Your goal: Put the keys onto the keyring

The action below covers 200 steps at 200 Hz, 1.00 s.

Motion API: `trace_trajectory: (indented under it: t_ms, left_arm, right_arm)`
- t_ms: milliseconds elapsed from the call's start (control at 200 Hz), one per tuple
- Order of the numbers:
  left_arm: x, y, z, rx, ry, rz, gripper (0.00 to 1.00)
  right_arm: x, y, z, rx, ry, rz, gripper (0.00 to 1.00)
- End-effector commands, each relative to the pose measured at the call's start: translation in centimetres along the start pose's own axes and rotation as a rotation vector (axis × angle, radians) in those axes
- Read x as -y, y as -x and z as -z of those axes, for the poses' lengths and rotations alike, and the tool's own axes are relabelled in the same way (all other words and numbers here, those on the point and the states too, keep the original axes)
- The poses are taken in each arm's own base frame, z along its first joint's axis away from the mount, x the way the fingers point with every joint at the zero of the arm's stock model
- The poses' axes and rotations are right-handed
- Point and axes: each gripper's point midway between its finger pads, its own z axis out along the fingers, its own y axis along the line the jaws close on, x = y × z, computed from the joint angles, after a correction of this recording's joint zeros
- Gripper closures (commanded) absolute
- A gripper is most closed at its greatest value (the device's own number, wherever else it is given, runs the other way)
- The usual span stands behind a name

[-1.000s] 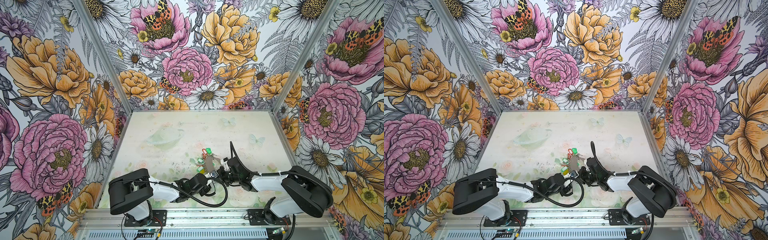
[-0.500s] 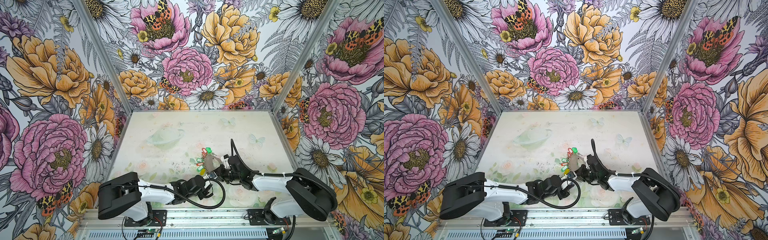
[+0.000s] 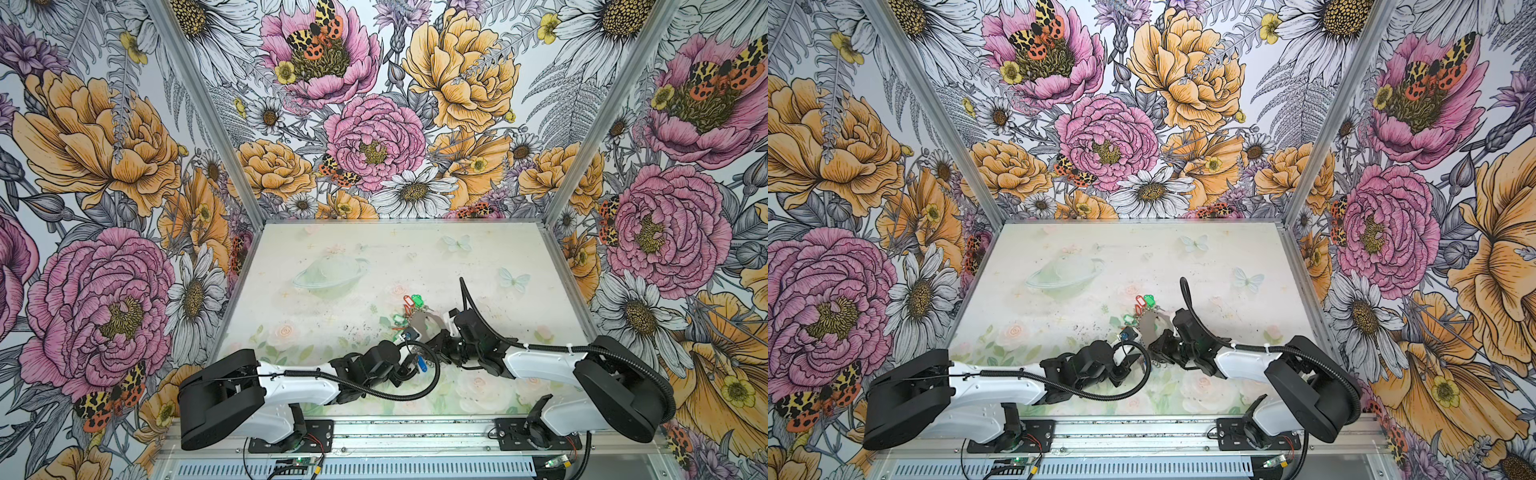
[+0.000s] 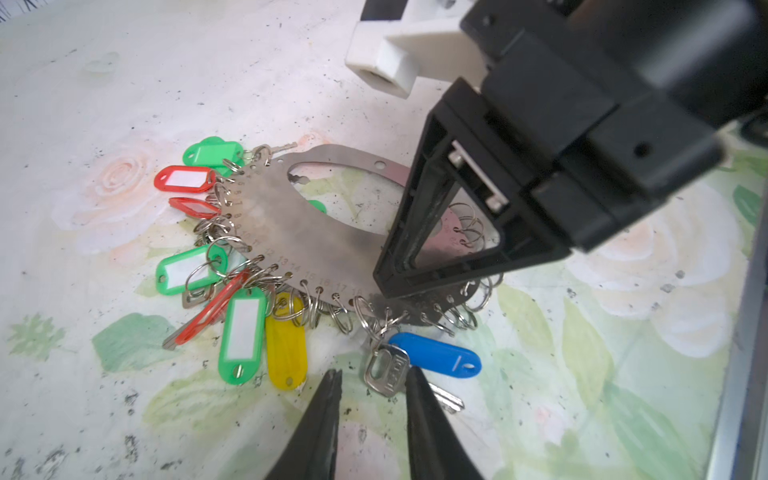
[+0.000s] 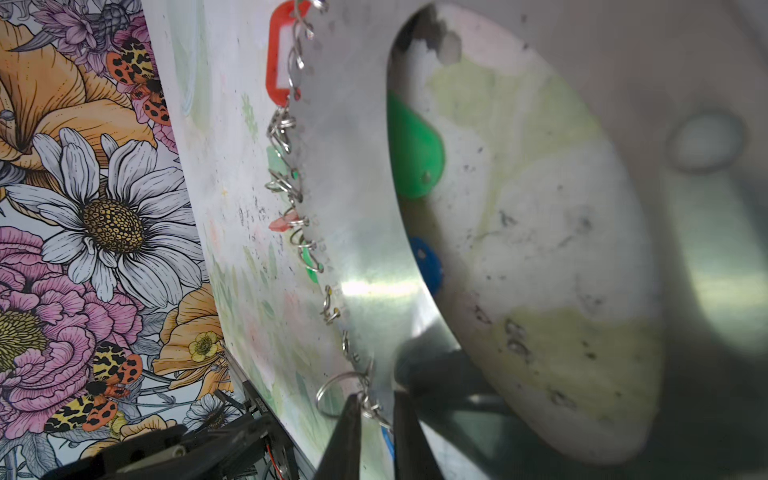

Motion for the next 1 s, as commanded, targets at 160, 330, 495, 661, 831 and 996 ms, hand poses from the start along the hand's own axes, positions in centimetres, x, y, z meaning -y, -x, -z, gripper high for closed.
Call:
trace_trajectory:
  t_ms: [160, 330, 495, 661, 831, 996]
  left_arm:
    - [-2.9, -0.7, -0.2, -0.048, 0.022, 0.227, 0.72]
    - [-1.1, 0.0, -1.5, -0.164, -0.084, 0.292, 0.74]
    - [0.0, 0.6, -1.4, -0.180, -0.112, 0.362, 0.71]
    - [0.2, 0.7, -2.0, -0.198, -0.094, 0.409, 0.68]
    - [0.6, 0.7, -2.8, -0.221, -0.089, 0.428, 0.69]
    - [0.5, 0.1, -3.6, -0.255, -0.065, 0.440, 0.73]
  right_arm:
    - [-2.0, 1.5, 1.9, 0.072, -0.041, 0.132, 0.73]
    - [-1.5, 1.6, 2.3, 0.094, -0.074, 0.167, 0.72]
    - [-0.8, 1.7, 2.9, 0.121, -0.090, 0.176, 0.71]
    - [-0.7, 1.8, 3.1, 0.137, -0.096, 0.190, 0.69]
    - [-0.6, 1.8, 3.3, 0.139, -0.095, 0.197, 0.68]
    - [-0.6, 1.7, 3.3, 0.141, -0.094, 0.200, 0.68]
